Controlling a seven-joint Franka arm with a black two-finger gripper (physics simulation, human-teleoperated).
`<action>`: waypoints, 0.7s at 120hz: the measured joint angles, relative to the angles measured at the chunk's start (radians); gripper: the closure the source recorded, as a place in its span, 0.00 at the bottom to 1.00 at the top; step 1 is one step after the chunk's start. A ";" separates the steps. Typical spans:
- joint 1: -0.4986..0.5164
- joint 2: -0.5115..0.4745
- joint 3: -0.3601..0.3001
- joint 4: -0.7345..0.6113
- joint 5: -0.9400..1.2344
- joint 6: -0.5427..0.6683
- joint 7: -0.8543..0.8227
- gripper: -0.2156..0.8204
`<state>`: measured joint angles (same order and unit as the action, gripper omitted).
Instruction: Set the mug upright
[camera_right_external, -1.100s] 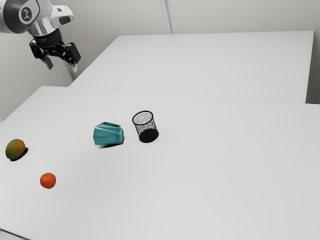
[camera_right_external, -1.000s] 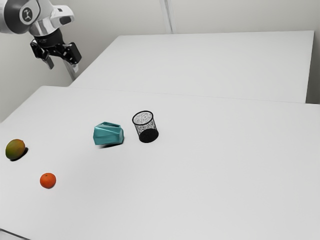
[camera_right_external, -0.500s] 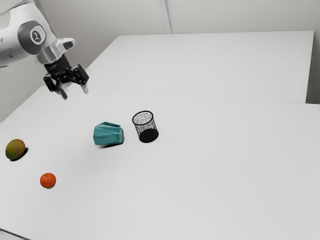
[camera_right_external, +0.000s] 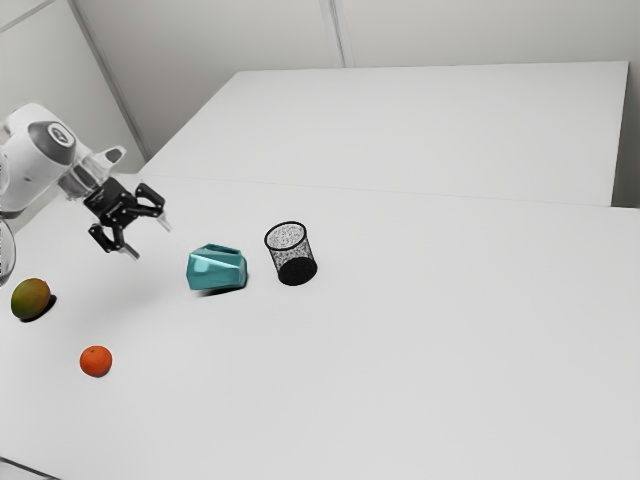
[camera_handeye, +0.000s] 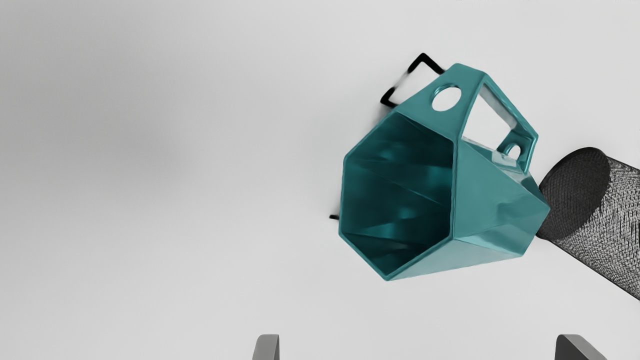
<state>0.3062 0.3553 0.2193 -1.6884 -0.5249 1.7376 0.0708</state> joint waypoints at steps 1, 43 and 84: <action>0.001 0.004 0.000 0.001 -0.006 0.000 0.001 0.21; 0.002 0.126 -0.003 0.007 -0.244 0.010 0.046 0.21; -0.009 0.181 -0.041 0.013 -0.355 0.044 0.070 0.21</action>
<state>0.2977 0.5363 0.1786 -1.6755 -0.8803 1.7811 0.1405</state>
